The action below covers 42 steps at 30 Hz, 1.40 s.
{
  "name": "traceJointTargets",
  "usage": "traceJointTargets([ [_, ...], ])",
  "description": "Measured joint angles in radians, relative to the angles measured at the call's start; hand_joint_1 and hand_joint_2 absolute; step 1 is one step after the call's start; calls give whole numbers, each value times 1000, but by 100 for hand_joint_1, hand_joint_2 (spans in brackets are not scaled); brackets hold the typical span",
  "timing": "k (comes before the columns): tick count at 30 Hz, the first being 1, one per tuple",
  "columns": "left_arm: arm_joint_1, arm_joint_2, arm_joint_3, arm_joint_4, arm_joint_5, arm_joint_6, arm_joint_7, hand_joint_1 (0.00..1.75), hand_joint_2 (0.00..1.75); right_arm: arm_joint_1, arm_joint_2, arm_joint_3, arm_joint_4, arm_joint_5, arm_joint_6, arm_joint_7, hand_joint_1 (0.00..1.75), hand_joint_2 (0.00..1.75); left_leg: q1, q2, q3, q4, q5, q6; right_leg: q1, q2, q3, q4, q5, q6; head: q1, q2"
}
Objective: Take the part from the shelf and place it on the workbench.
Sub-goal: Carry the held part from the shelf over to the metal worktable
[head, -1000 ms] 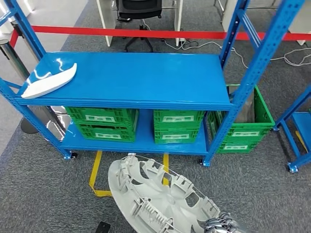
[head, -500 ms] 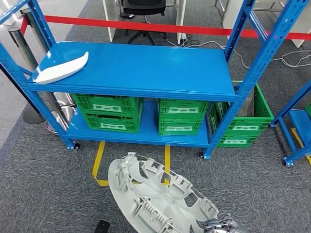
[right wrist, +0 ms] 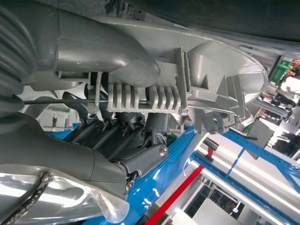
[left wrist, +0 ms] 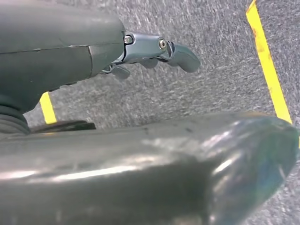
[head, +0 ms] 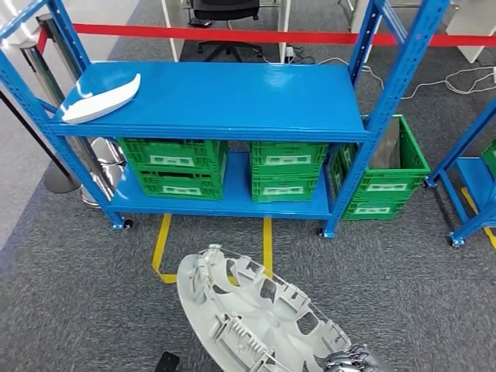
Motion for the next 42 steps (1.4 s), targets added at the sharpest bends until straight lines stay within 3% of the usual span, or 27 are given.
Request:
traceJointTargets([
  [2,0,1,0,0,0,-1,0,0,0,1,-1,9,0,0,-7,5,175,175,8,-2,-29,128,-94,-13,-1,-2,-18,7,13,-3,-4,0],
  [3,0,2,0,0,0,-1,2,0,0,1,-2,12,0,0,-9,6,175,175,13,-1,-37,183,-119,-19,-1,-3,-28,14,17,-2,-3,0],
  [4,0,3,0,0,0,-2,4,0,0,0,-2,15,0,0,-12,7,175,175,17,-1,-31,209,-123,-24,-2,-3,-37,21,20,-1,-3,0],
  [5,0,3,1,0,0,-3,7,0,0,0,-3,18,0,-1,-16,9,175,175,21,-1,-6,192,-109,-28,-3,-3,-46,30,23,2,-3,0],
  [8,-1,4,2,-1,0,-8,14,0,0,-1,-7,28,0,-1,-28,15,175,175,27,-2,113,13,-53,-30,-6,-1,-73,59,26,13,-3,0],
  [10,-1,3,3,-1,0,-8,14,0,0,-3,-11,33,0,-1,-33,18,175,175,25,-4,141,-45,-52,-21,-5,-1,-89,74,30,25,-3,0],
  [12,0,3,4,-1,-1,-7,14,0,0,-4,-15,36,-1,-1,-37,20,175,175,22,-5,136,-50,-49,-9,-5,-1,-95,74,34,35,-2,0],
  [16,-1,0,6,-2,-9,-4,6,0,0,-4,-26,42,-2,0,-50,23,175,175,21,-5,132,-60,-42,-1,-4,0,-106,65,31,-9,1,0],
  [17,-1,0,7,-2,-10,-4,5,0,0,-4,-28,44,-2,0,-53,23,175,175,20,-4,131,-60,-41,2,-5,0,-106,64,35,-7,2,0],
  [21,-2,-1,8,-2,-12,-8,4,0,0,-3,-31,51,-2,0,-60,25,175,175,14,-3,126,-58,-35,13,-11,2,-107,57,58,35,2,0],
  [24,-2,-1,10,-2,-13,-12,5,0,0,-3,-34,57,-2,0,-73,31,175,175,11,-3,121,-57,-29,16,-13,3,-104,56,65,47,2,0],
  [42,-3,-1,20,-2,-22,-21,4,0,0,-2,-62,102,-3,-1,-123,82,175,175,12,-3,108,-57,-20,5,-13,3,-123,71,67,48,1,0],
])
